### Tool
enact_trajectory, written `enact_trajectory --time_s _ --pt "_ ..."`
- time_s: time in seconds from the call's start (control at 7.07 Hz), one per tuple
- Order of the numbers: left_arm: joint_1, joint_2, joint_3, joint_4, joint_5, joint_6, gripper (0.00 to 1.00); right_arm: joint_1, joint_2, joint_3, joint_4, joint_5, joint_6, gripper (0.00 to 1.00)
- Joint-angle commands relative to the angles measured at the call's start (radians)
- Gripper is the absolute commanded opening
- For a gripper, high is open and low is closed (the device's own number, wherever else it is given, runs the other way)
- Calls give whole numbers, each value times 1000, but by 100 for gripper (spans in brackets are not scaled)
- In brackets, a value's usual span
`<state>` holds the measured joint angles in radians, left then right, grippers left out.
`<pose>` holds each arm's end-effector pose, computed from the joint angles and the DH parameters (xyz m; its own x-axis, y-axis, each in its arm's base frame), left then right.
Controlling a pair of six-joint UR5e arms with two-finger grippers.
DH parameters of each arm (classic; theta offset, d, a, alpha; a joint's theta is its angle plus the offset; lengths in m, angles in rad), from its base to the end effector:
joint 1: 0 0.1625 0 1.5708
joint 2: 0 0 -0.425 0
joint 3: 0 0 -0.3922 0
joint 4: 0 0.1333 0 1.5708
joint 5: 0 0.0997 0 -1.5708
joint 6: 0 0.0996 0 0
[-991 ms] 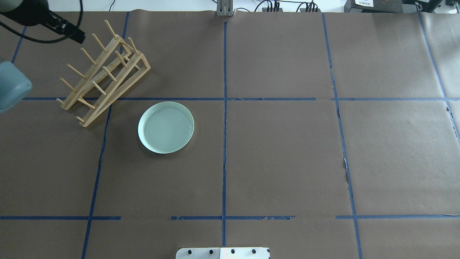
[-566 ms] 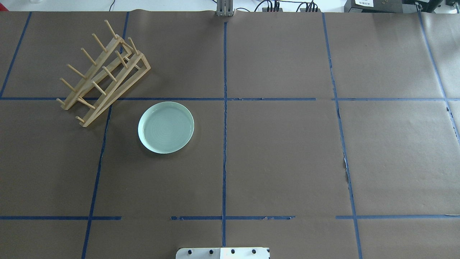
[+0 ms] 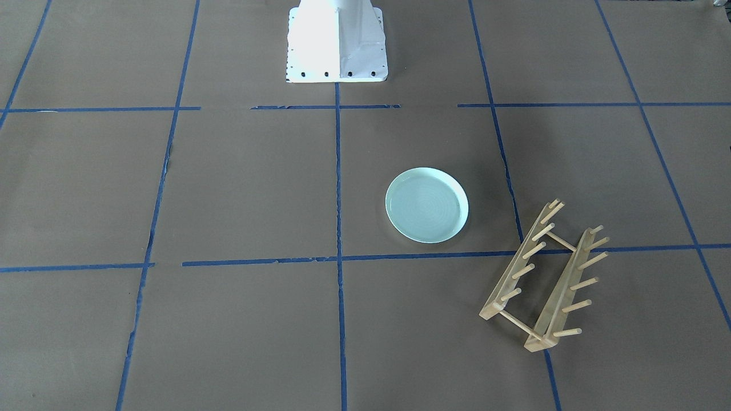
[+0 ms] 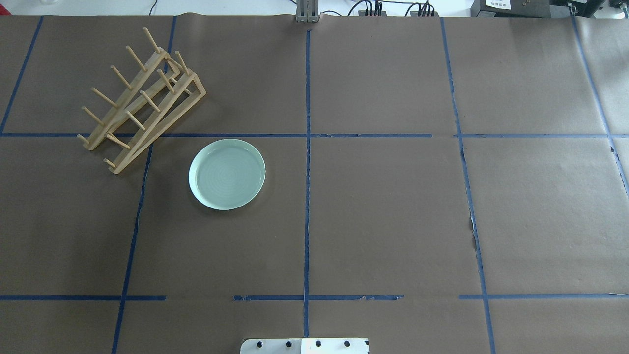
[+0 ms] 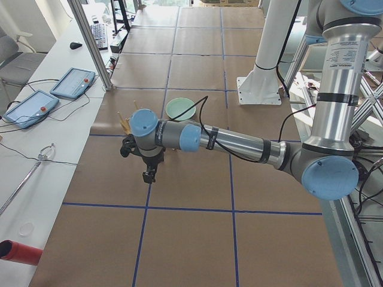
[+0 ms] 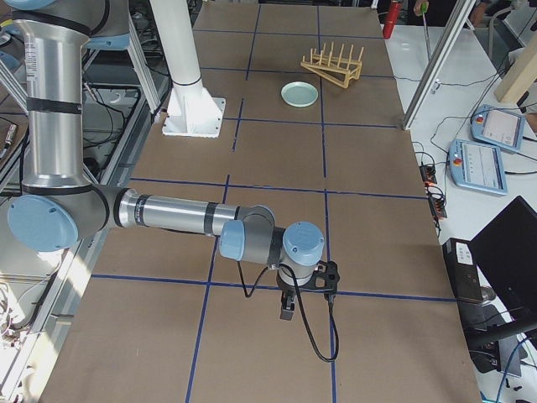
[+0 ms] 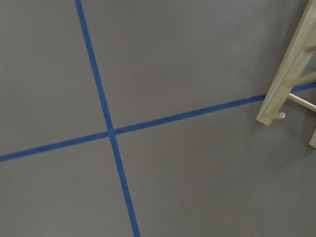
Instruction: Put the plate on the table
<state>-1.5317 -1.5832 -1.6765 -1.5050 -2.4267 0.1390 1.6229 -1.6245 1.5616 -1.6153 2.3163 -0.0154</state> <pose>-0.0386 -0.4996 0.6012 0.6418 0.2027 -0.7396 -0.1292 0.9792 0.1563 0.0896 -0.4558 0.6950 0.7307 0.0956 0.6760 -0.0405 0.9945 -0.0968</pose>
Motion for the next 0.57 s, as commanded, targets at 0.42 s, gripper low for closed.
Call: enact_trajectory --time_s 0.42 --pt "-73 23 32 8 6 -118 100 0 0 0 0 0 0 100"
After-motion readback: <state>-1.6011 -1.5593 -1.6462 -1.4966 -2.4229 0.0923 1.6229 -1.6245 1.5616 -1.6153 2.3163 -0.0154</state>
